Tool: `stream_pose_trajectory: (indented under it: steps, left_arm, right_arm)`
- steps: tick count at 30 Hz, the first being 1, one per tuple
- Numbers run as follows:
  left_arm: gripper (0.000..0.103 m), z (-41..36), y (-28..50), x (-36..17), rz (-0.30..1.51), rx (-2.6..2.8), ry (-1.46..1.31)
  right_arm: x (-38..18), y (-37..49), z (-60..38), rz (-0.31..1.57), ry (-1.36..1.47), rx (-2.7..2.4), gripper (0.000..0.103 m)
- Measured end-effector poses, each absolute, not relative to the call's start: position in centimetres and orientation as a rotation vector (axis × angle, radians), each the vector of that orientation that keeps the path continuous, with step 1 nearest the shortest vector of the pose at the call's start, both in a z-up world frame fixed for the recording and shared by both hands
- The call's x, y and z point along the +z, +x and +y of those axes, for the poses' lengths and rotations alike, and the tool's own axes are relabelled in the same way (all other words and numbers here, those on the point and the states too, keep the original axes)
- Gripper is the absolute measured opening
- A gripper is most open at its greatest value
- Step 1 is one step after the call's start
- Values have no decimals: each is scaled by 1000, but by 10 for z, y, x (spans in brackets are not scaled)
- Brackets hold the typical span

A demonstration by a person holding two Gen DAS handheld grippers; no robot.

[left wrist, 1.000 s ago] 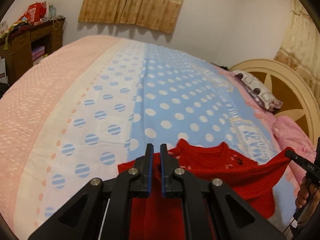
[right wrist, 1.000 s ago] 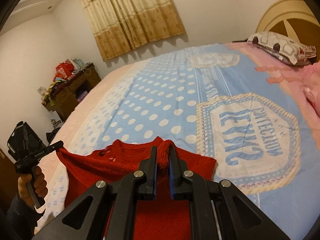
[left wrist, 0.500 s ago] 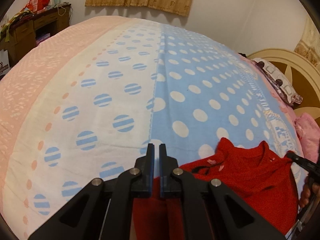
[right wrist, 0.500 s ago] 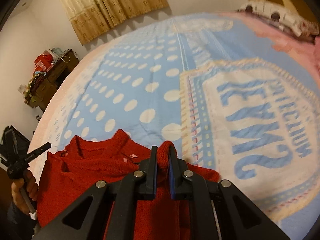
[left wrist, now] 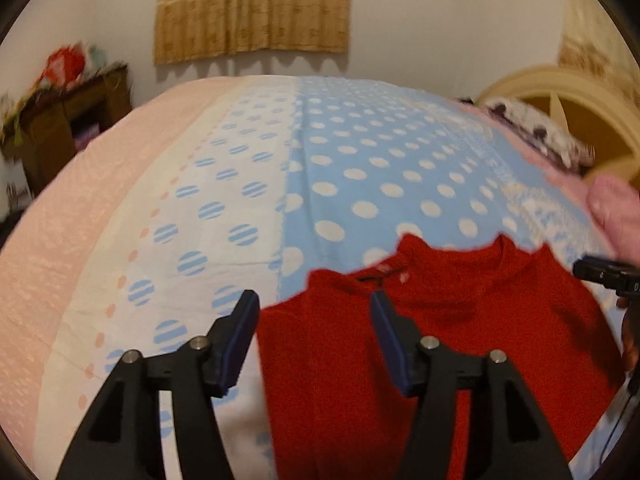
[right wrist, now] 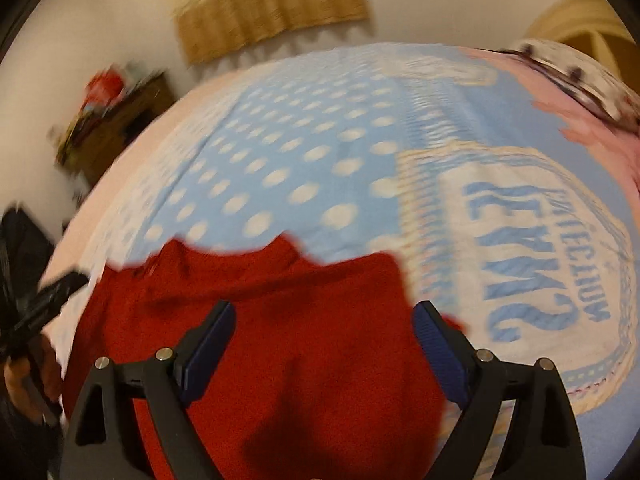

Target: Fold small clothes

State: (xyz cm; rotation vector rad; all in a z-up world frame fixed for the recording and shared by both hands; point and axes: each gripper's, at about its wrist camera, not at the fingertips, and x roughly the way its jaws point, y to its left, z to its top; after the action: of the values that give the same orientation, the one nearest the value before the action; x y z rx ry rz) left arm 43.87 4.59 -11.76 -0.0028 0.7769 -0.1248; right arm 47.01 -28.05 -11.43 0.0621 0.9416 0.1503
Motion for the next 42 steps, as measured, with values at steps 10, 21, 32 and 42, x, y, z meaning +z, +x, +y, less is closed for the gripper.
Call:
stream_pose_trajectory:
  steps: [10, 21, 32, 42]
  left_arm:
    - [63, 79, 460, -137, 828, -14, 27]
    - [61, 57, 494, -144, 949, -236, -60]
    - [10, 47, 484, -134, 894, -237, -7]
    - [9, 55, 495, -122, 812, -188, -57]
  right_arm:
    - [-144, 471, -293, 1021, 9, 50, 85]
    - [-138, 499, -327, 1024, 132, 60, 76]
    - [-146, 511, -327, 1019, 85, 90, 18]
    - [-121, 502, -334, 914, 67, 12, 7]
